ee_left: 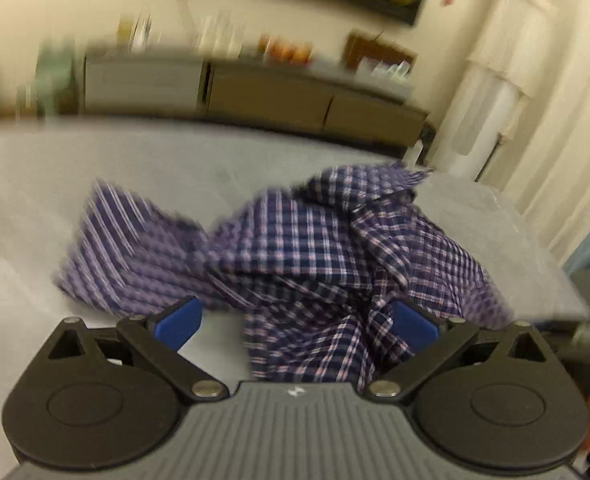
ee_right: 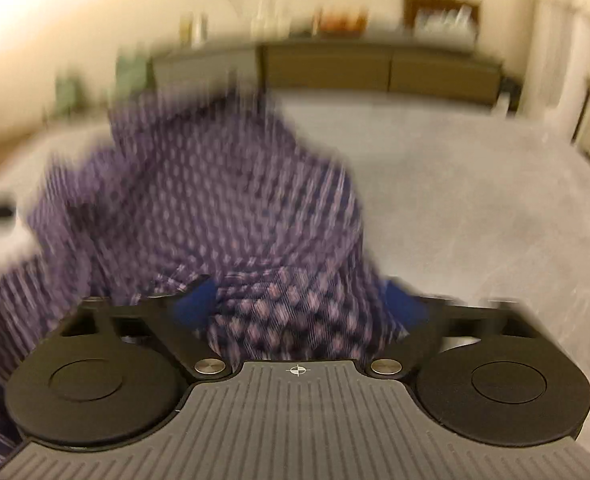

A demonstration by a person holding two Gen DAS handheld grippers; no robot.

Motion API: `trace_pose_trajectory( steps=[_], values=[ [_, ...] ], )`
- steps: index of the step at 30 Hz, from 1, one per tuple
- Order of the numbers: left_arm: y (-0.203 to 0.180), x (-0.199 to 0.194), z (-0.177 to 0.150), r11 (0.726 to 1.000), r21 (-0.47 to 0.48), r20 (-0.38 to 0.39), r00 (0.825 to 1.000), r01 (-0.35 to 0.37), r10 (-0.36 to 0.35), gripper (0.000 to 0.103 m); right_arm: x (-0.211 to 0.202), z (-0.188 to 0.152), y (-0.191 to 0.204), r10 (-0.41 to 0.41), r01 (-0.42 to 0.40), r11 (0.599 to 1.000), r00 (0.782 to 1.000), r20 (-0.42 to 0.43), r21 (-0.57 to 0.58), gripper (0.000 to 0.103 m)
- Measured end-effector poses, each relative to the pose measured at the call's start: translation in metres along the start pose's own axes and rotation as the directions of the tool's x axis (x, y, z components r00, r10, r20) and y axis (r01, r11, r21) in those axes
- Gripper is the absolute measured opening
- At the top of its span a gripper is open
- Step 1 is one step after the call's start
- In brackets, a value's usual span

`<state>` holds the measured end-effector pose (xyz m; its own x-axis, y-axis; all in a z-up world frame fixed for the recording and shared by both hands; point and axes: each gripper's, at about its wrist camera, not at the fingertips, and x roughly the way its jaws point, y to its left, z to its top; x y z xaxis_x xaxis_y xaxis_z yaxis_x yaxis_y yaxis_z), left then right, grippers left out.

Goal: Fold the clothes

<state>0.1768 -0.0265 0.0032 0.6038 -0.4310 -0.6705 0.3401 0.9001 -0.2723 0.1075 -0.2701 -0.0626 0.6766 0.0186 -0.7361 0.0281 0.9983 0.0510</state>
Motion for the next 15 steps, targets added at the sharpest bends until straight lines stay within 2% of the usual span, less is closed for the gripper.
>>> trace_pose_trajectory(
  steps=[1,2,4,5,6,8,9,10,11,12,13,15],
  values=[
    [-0.005,0.009,0.001,0.999,-0.017,-0.018,0.999,0.049,-0.049,0.103,0.003,0.004,0.0,0.016,-0.016,1.0,1.0,-0.01,-0.005,0.002],
    [-0.015,0.017,0.004,0.997,0.014,-0.031,0.996,0.081,-0.08,0.103,-0.004,0.013,0.0,0.031,-0.031,1.0,0.999,0.038,-0.005,0.002],
    [-0.029,0.033,0.008,0.995,0.074,-0.031,0.998,0.065,-0.063,0.103,-0.023,0.03,-0.009,0.048,-0.052,0.998,0.989,0.143,0.03,0.001],
    [-0.036,0.041,0.01,0.99,0.107,-0.044,0.995,0.096,-0.091,0.102,-0.031,0.035,-0.016,0.044,-0.056,0.997,0.981,0.186,0.057,0.001],
    [-0.04,0.05,0.011,0.99,0.107,-0.05,0.995,0.095,-0.09,0.098,-0.034,0.036,-0.024,0.017,-0.035,0.996,0.978,0.208,0.083,0.001],
    [-0.049,0.067,0.012,0.991,0.103,-0.061,0.995,0.09,-0.084,0.074,-0.027,0.037,-0.037,-0.104,0.084,0.991,0.975,0.196,0.106,0.003],
    [-0.052,0.075,0.012,0.993,0.093,-0.079,0.994,0.078,-0.071,0.029,-0.022,0.037,-0.04,-0.155,0.135,0.984,0.971,0.183,0.116,0.013],
    [-0.057,0.072,0.009,0.99,0.086,-0.072,0.992,0.112,-0.106,0.005,-0.019,0.038,-0.042,-0.175,0.153,0.979,0.968,0.177,0.132,0.021],
    [-0.062,0.067,0.007,0.986,0.079,-0.064,0.988,0.148,-0.143,0.004,-0.019,0.038,-0.043,-0.178,0.152,0.977,0.966,0.186,0.147,0.029],
    [-0.067,0.063,0.004,0.98,0.072,-0.056,0.982,0.184,-0.18,0.004,-0.023,0.038,-0.043,-0.165,0.134,0.979,0.965,0.206,0.156,0.05],
    [-0.082,0.051,-0.003,0.968,0.138,-0.034,0.978,0.21,-0.207,0.004,-0.029,0.037,-0.044,-0.151,0.115,0.98,0.961,0.23,0.165,0.063],
    [-0.109,0.027,-0.024,0.93,0.256,-0.027,0.963,0.264,-0.266,0.004,-0.05,0.03,-0.048,-0.12,0.066,0.98,0.948,0.296,0.187,0.071]
  ],
)
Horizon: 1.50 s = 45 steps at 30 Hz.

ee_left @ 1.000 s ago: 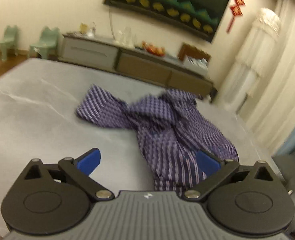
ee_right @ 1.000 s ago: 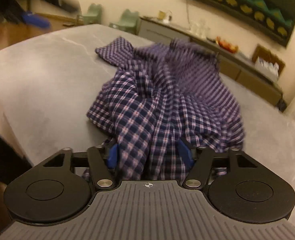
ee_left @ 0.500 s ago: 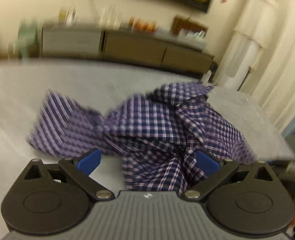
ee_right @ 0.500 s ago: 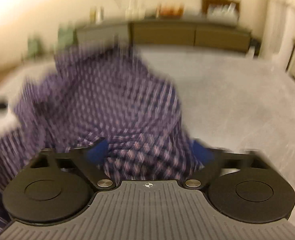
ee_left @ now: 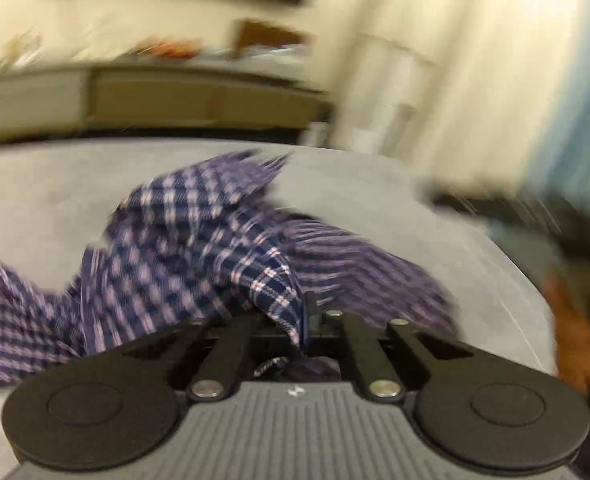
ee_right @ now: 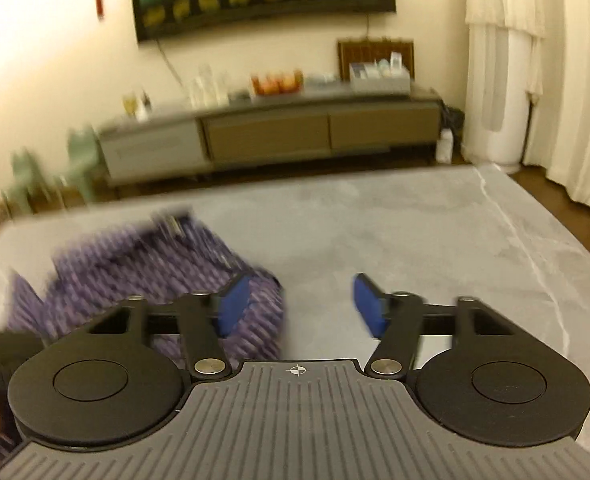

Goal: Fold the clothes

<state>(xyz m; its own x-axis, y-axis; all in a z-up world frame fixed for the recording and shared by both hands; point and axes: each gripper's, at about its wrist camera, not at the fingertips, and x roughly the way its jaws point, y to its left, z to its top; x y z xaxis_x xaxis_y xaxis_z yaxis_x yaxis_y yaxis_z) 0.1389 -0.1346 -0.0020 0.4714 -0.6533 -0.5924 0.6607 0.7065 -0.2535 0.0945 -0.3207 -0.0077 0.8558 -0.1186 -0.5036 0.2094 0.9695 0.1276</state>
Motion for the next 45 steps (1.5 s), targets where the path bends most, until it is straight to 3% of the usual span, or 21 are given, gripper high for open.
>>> trace_pose_trajectory(
  steps=[3,5,7,9,13,15,16,17,18,23,26,30,33,35,36,38,39,40,42,44,45],
  values=[
    [-0.031,-0.018,-0.03,0.994,0.097,0.014,0.999,0.039,-0.041,0.006,-0.018,0.001,-0.005,0.061,-0.063,0.997,0.997,0.047,0.04,0.092],
    [-0.039,-0.033,-0.048,0.993,0.113,0.006,0.999,0.046,-0.047,0.017,-0.03,-0.003,-0.006,0.123,-0.124,0.992,0.992,0.039,0.03,0.092],
    [-0.038,-0.054,-0.059,0.987,0.134,0.011,0.996,0.086,-0.089,0.052,-0.033,-0.009,0.002,0.193,-0.193,0.981,0.981,0.018,-0.012,0.092],
    [-0.033,-0.078,-0.062,0.981,0.17,0.05,0.993,0.098,-0.108,0.068,-0.036,-0.017,0.014,0.245,-0.244,0.967,0.97,0.005,-0.072,0.093],
    [-0.003,-0.112,-0.049,0.984,0.148,0.127,0.984,0.104,-0.123,0.075,-0.041,-0.038,0.046,0.332,-0.338,0.922,0.941,-0.062,-0.19,0.099],
    [0.014,-0.107,-0.04,0.99,0.107,0.087,0.991,0.094,-0.104,0.077,-0.033,-0.048,0.06,0.306,-0.319,0.93,0.947,-0.093,-0.185,0.097],
    [0.02,-0.101,-0.037,0.994,0.093,0.074,0.995,0.06,-0.067,0.076,-0.028,-0.052,0.067,0.286,-0.301,0.938,0.952,-0.109,-0.172,0.074],
    [0.023,-0.097,-0.035,0.997,0.078,0.084,0.996,-0.005,-0.001,0.076,-0.02,-0.054,0.072,0.264,-0.288,0.941,0.953,-0.15,-0.176,0.045],
    [0.027,-0.096,-0.032,0.998,0.066,0.079,0.997,-0.016,0.01,0.075,-0.013,-0.052,0.07,0.242,-0.28,0.94,0.949,-0.2,-0.194,0.004],
    [0.05,-0.109,-0.016,0.999,-0.045,0.139,0.99,-0.013,0.019,0.076,-0.033,-0.031,0.012,0.147,-0.169,0.97,0.98,-0.136,-0.175,0.001],
    [0.049,-0.109,-0.008,0.998,-0.069,0.161,0.987,0.009,0.002,0.08,-0.046,-0.031,-0.033,0.144,-0.158,0.982,0.981,-0.133,-0.099,0.001],
    [0.008,-0.097,-0.012,0.998,0.052,0.116,0.993,0.031,-0.036,0.092,-0.057,-0.031,-0.074,0.259,-0.253,0.965,0.958,-0.126,0.065,0.0],
    [-0.019,-0.081,-0.018,0.993,0.119,0.093,0.995,0.006,-0.018,0.092,-0.059,-0.031,-0.076,0.107,-0.111,0.993,0.988,-0.111,-0.039,0.0],
    [-0.017,-0.067,-0.016,0.997,0.074,0.089,0.996,-0.012,0.005,0.092,-0.058,-0.034,-0.081,0.038,-0.044,0.996,0.995,-0.088,-0.074,0.008],
    [-0.012,-0.062,-0.014,0.999,0.037,0.091,0.996,-0.029,0.026,0.092,-0.059,-0.034,-0.082,0.021,-0.027,0.996,0.997,-0.072,-0.081,0.016],
    [0.005,-0.055,-0.009,0.995,-0.052,0.107,0.99,-0.084,0.089,0.092,-0.064,-0.031,-0.074,0.073,-0.074,0.995,0.997,-0.016,-0.072,0.047],
    [0.017,-0.057,-0.007,0.991,-0.107,0.12,0.988,-0.084,0.097,0.092,-0.066,-0.029,-0.068,0.104,-0.102,0.992,0.995,0.014,-0.071,0.073],
    [0.029,-0.06,-0.004,0.983,-0.163,0.133,0.986,-0.081,0.103,0.092,-0.069,-0.027,-0.062,0.134,-0.131,0.989,0.99,0.044,-0.07,0.086],
    [0.053,-0.064,0.0,0.96,-0.272,0.157,0.981,-0.072,0.118,0.092,-0.059,-0.027,-0.038,0.174,-0.167,0.976,0.984,0.034,-0.141,0.089],
    [0.066,-0.066,0.001,0.948,-0.309,0.163,0.979,-0.071,0.126,0.092,-0.042,-0.027,-0.007,0.199,-0.196,0.95,0.98,-0.011,-0.241,0.092],
    [0.07,-0.068,0.0,0.948,-0.309,0.165,0.977,-0.08,0.136,0.092,-0.031,-0.03,0.007,0.184,-0.189,0.934,0.982,-0.044,-0.304,0.087]
  ],
)
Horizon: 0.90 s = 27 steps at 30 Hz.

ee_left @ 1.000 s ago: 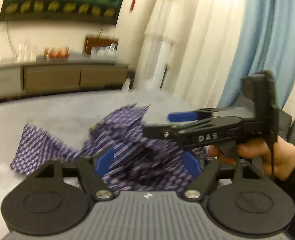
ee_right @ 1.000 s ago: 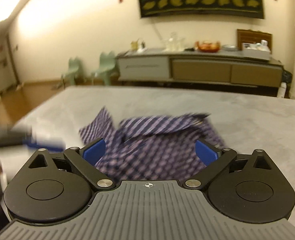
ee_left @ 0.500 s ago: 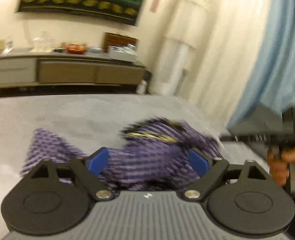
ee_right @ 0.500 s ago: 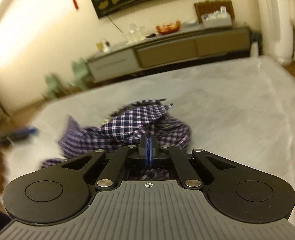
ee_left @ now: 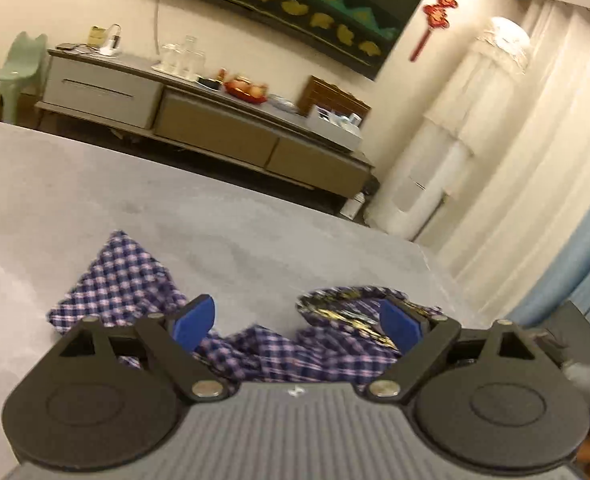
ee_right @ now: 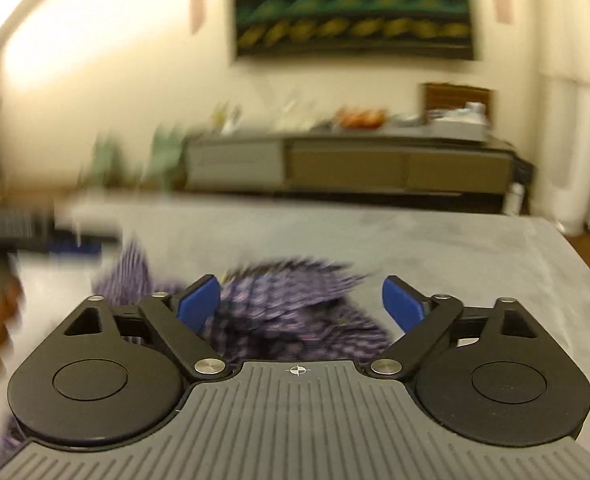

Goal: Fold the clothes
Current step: 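Lift the shirt high with both grippers and shake it out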

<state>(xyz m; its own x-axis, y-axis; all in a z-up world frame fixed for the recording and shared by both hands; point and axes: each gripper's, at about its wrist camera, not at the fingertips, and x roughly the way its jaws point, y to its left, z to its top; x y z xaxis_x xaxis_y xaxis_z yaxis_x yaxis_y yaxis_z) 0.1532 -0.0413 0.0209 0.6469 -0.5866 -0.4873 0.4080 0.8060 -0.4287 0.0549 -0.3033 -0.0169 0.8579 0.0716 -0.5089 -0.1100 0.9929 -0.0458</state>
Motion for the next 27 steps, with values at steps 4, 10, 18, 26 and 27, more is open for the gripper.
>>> trace_pose_trajectory(
  steps=[4,10,18,26,27],
  values=[
    [-0.002,-0.009,0.01,0.998,0.066,0.026,1.0,0.004,-0.006,0.092,0.022,0.007,0.018,-0.138,0.122,0.974,0.988,-0.071,-0.189,0.001],
    [-0.002,-0.046,0.029,0.995,0.063,0.124,0.989,0.071,-0.078,0.092,-0.095,0.112,0.002,-0.095,0.153,0.943,0.975,0.201,-0.295,0.0],
    [-0.032,-0.123,0.045,0.949,0.198,0.29,0.91,0.246,-0.297,0.097,-0.276,0.247,0.041,0.129,0.101,0.839,0.918,0.376,-0.535,0.0],
    [-0.08,-0.197,0.054,0.836,0.372,0.318,0.79,0.404,-0.524,0.103,-0.366,0.258,0.074,0.221,0.116,0.783,0.866,0.448,-0.611,0.0],
    [-0.084,-0.196,0.051,0.836,0.387,0.316,0.796,0.389,-0.516,0.103,-0.371,0.251,0.074,0.235,0.104,0.78,0.866,0.442,-0.618,0.0]
  ],
)
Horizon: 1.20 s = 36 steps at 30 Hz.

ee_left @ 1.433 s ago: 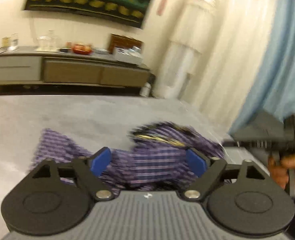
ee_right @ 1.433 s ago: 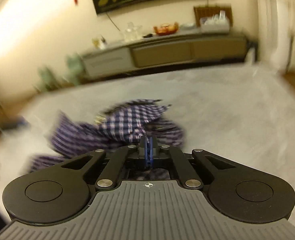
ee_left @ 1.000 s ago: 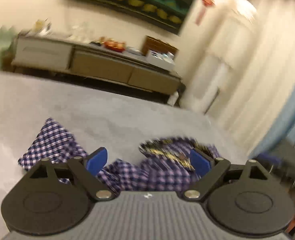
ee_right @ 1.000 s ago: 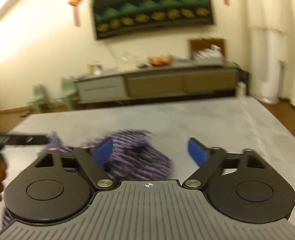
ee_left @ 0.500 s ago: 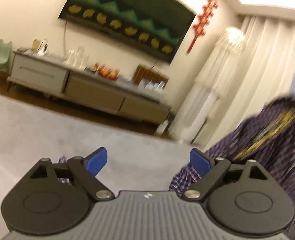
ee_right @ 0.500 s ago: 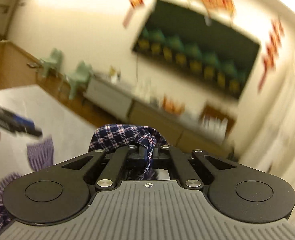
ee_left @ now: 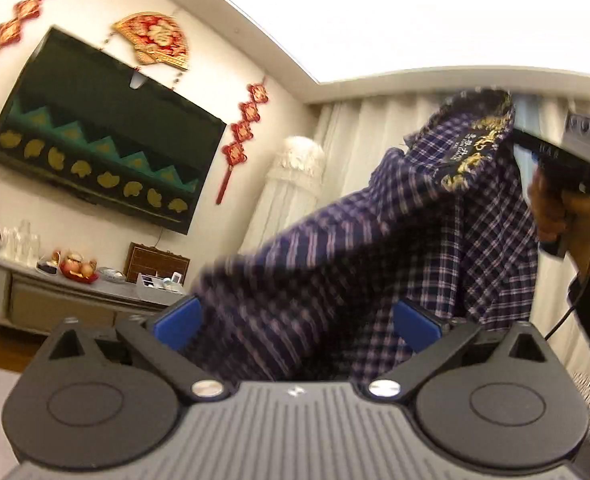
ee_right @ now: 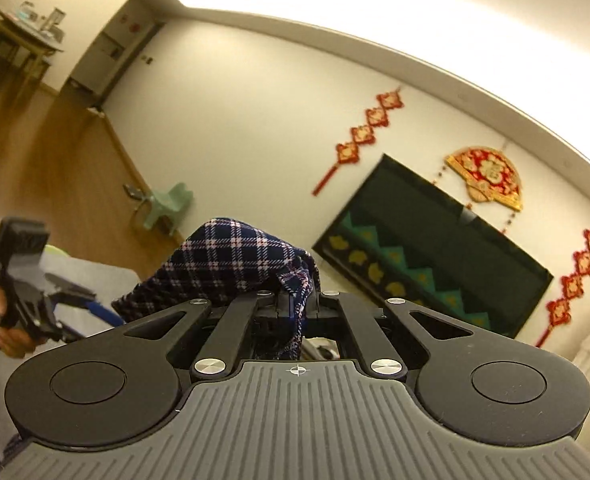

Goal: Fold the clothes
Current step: 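Lift the shirt high with both grippers and shake it out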

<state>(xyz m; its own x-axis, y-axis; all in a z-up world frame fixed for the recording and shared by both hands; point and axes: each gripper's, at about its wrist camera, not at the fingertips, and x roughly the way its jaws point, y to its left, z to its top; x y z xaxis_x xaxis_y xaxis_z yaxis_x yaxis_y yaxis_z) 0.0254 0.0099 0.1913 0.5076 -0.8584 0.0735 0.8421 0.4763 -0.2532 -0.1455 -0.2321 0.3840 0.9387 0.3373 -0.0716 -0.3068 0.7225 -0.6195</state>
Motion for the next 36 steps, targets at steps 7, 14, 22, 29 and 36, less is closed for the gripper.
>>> trace_pose_trajectory(
  steps=[7,14,22,29,36],
  values=[
    [-0.031,0.047,-0.024,0.987,0.145,-0.134,0.99,0.073,-0.054,0.103,-0.007,-0.026,0.009,0.06,-0.06,0.998,0.998,-0.012,0.016,0.0],
    [-0.045,0.102,-0.031,0.97,0.225,-0.2,0.979,0.096,-0.051,0.002,-0.025,-0.045,-0.005,0.058,-0.057,0.997,0.998,-0.02,0.048,0.0],
    [-0.064,0.0,0.098,0.966,0.257,0.053,0.999,-0.018,0.004,0.002,-0.071,-0.068,-0.031,-0.046,0.039,0.99,0.997,0.055,0.135,0.0],
    [-0.18,-0.081,0.194,0.876,0.436,0.142,0.977,-0.205,0.157,0.003,-0.13,-0.024,-0.033,-0.042,-0.021,0.985,0.935,0.353,0.173,0.001],
    [-0.221,-0.12,0.198,0.823,0.477,0.181,0.951,-0.307,0.25,0.007,-0.125,-0.002,-0.06,0.015,-0.143,0.96,0.887,0.462,0.242,0.001]
  ],
)
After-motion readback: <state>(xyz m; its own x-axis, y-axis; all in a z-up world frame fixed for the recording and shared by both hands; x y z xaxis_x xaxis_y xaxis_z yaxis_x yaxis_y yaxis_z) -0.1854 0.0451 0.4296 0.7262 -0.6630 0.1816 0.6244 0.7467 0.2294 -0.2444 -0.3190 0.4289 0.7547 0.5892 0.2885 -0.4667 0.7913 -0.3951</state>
